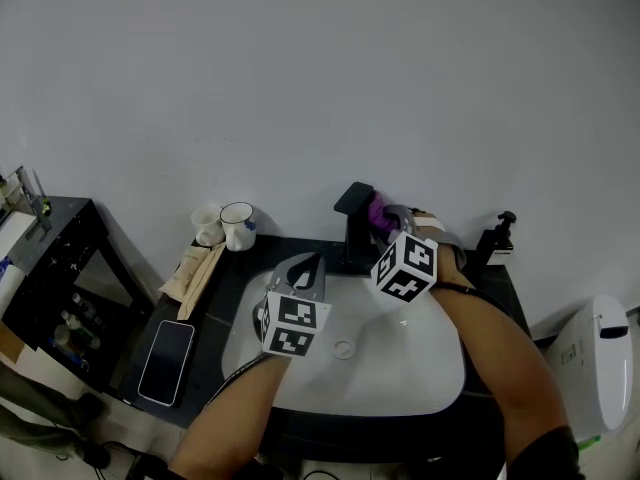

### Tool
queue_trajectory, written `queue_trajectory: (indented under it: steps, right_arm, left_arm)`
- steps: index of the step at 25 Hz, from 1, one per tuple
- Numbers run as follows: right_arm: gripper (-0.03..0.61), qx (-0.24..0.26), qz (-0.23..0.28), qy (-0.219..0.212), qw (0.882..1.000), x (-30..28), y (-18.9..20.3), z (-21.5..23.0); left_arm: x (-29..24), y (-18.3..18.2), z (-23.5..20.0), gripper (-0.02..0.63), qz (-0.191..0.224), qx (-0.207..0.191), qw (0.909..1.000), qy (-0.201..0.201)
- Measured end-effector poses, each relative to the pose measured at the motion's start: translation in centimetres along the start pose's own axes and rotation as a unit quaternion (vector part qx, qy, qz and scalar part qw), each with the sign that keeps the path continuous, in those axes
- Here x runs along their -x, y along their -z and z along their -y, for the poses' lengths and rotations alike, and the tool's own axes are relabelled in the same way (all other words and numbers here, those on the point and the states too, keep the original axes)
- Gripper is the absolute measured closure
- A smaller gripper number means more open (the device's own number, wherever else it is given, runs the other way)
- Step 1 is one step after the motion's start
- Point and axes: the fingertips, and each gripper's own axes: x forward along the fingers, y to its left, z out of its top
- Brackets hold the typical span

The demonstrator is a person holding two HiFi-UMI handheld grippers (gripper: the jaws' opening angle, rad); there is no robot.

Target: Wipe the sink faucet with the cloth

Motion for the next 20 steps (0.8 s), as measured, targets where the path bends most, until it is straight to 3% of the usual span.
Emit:
queue_trajectory:
  steps: [20]
  right_arm:
    - [0.474, -0.001, -0.012, -0.029, 1.000, -0.8, 1.3, -3.7]
  left_arm:
    - [0.0, -0.1, -0.5, 0.595, -0.001, 0.019, 0.9998, -0.005]
